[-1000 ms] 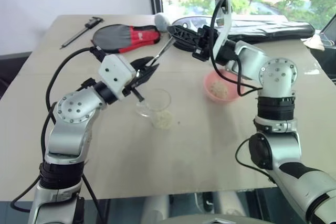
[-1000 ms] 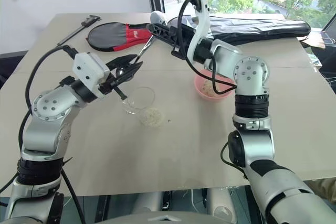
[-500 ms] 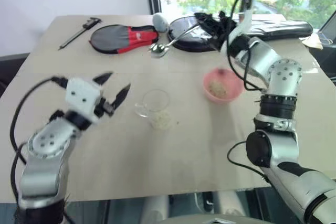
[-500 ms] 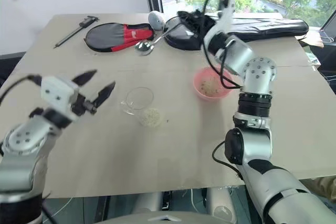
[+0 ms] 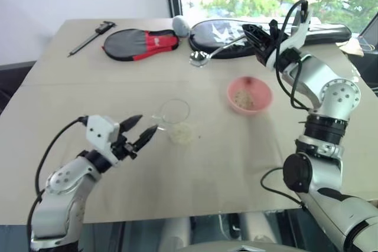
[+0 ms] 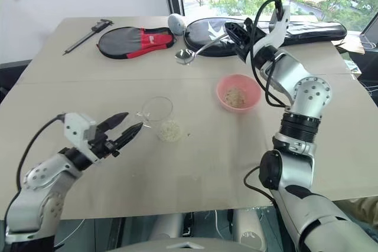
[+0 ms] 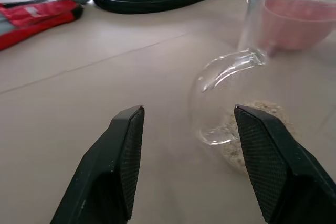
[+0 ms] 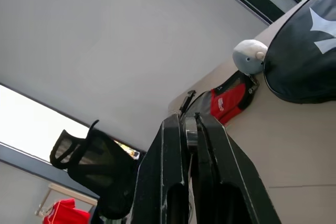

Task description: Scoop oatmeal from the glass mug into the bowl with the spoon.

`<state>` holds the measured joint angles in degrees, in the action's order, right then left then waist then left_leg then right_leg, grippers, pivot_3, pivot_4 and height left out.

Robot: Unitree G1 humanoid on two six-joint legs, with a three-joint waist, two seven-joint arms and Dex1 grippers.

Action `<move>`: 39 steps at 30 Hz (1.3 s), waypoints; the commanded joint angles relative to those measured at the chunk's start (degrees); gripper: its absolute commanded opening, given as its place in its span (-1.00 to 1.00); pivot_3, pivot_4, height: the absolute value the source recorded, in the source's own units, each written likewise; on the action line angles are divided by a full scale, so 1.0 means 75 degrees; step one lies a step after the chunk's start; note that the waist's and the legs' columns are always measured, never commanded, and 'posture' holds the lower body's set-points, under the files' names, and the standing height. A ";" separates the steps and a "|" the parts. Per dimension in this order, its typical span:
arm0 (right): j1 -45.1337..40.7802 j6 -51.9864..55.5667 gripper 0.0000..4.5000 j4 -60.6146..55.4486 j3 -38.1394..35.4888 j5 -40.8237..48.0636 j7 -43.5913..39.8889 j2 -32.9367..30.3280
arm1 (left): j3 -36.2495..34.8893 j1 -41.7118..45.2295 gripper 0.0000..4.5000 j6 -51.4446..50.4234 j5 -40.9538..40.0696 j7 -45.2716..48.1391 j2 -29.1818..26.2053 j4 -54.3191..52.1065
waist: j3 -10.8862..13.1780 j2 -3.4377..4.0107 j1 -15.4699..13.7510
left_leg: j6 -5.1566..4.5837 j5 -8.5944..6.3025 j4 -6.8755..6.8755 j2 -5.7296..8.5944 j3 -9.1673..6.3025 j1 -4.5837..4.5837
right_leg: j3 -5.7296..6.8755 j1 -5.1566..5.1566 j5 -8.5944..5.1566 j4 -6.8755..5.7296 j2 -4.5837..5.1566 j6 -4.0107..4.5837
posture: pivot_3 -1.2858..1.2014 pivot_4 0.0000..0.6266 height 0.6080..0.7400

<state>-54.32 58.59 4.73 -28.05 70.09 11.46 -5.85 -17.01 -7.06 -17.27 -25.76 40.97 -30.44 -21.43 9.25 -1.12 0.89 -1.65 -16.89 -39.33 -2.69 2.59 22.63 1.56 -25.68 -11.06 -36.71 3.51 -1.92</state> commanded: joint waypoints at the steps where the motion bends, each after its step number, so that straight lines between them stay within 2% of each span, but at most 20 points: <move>1: -0.0012 -0.0027 -1.00 -0.0541 -0.0083 0.0499 0.0294 -0.0225 | 0.0205 0.0366 0.26 0.0372 0.0140 0.0140 -0.0061 0.0374 | 0.0000 0.0000 -0.0001 | 0.0000 0.0000 0.0000 0.0000 -0.0002 0.0000 | 0.0001 0.0000 0.0000 0.0001 -0.0001 0.0000 | 0.03 -0.52 1.00; 11: 0.0227 -0.0292 -1.00 -0.0780 0.0099 0.0771 0.0583 -0.0422 | 0.0696 0.1124 0.26 0.0794 0.0411 0.0262 -0.0023 0.1034 | 0.0000 0.0001 0.0005 | 0.0000 0.0000 0.0001 -0.0001 0.0001 0.0002 | -0.0001 -0.0001 0.0000 0.0004 0.0000 0.0000 | 0.03 -0.52 1.00; 12: 0.0236 -0.0318 -1.00 -0.0782 0.0117 0.0783 0.0590 -0.0435 | 0.0720 0.1157 0.04 0.0820 0.0426 0.0263 -0.0015 0.1065 | 0.0000 0.0001 0.0005 | 0.0000 0.0000 0.0001 -0.0001 0.0000 0.0002 | -0.0001 -0.0001 0.0000 0.0005 0.0000 0.0000 | 0.03 -0.52 1.00; 13: 0.0242 -0.0345 -1.00 -0.0784 0.0141 0.0802 0.0595 -0.0446 | 0.0744 0.1187 -0.05 0.0849 0.0451 0.0256 -0.0011 0.1100 | 0.0001 0.0001 0.0006 | 0.0000 0.0000 0.0001 -0.0001 0.0001 0.0002 | -0.0001 -0.0001 0.0000 0.0005 0.0000 0.0000 | 0.03 -0.52 1.00; 17: 0.0209 -0.0389 -1.00 -0.0771 0.0227 0.0876 0.0573 -0.0498 | 0.0835 0.1281 -0.88 0.0950 0.0560 0.0161 0.0018 0.1189 | 0.0001 0.0002 0.0006 | 0.0000 0.0000 0.0002 -0.0001 0.0001 0.0004 | -0.0001 -0.0001 0.0000 0.0008 0.0000 -0.0001 | 0.03 -0.52 1.00; 18: 0.0190 -0.0391 -1.00 -0.0765 0.0244 0.0890 0.0565 -0.0512 | 0.0861 0.1301 -0.96 0.0966 0.0590 0.0129 0.0033 0.1201 | 0.0001 0.0002 0.0010 | 0.0000 0.0000 0.0002 -0.0001 0.0001 0.0004 | -0.0001 -0.0001 0.0000 0.0008 0.0000 -0.0001 | 0.03 -0.52 1.00; 27: -0.0050 -0.0102 -1.00 -0.0918 0.0641 0.1311 0.0274 -0.0741 | 0.1230 0.1745 -0.96 0.1020 0.0939 -0.0139 0.0176 0.1235 | 0.0002 0.0007 -0.0015 | -0.0001 0.0000 0.0001 0.0000 0.0000 0.0004 | -0.0001 -0.0001 0.0000 0.0006 0.0001 -0.0001 | 0.03 -0.52 1.00; 35: -0.0223 0.0921 -1.00 -0.1642 0.1500 0.2247 -0.1297 -0.1723 | 0.1572 0.3092 -0.96 0.1615 0.1630 -0.0367 0.0213 0.2079 | 0.0004 0.0010 -0.0028 | -0.0001 -0.0001 0.0001 -0.0001 -0.0008 0.0014 | 0.0007 -0.0001 0.0001 0.0019 -0.0001 -0.0001 | 0.03 -0.52 1.00; 39: 0.0016 0.1006 -1.00 -0.2034 0.2304 0.1313 -0.2128 -0.2243 | 0.1739 0.3774 -0.96 0.2099 0.1807 -0.0234 0.0290 0.2802 | 0.0003 0.0009 -0.0011 | -0.0002 -0.0001 0.0002 0.0000 -0.0006 0.0015 | 0.0005 -0.0001 0.0001 0.0023 -0.0001 -0.0002 | 0.03 -0.52 1.00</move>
<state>-54.32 66.32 -8.16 -12.23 82.65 -1.49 -21.50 -3.84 19.64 -4.44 -12.41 38.75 -28.34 -0.94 9.28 -1.05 0.80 -1.66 -16.89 -39.32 -2.69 2.56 22.75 1.60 -25.69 -11.06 -36.52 3.51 -1.94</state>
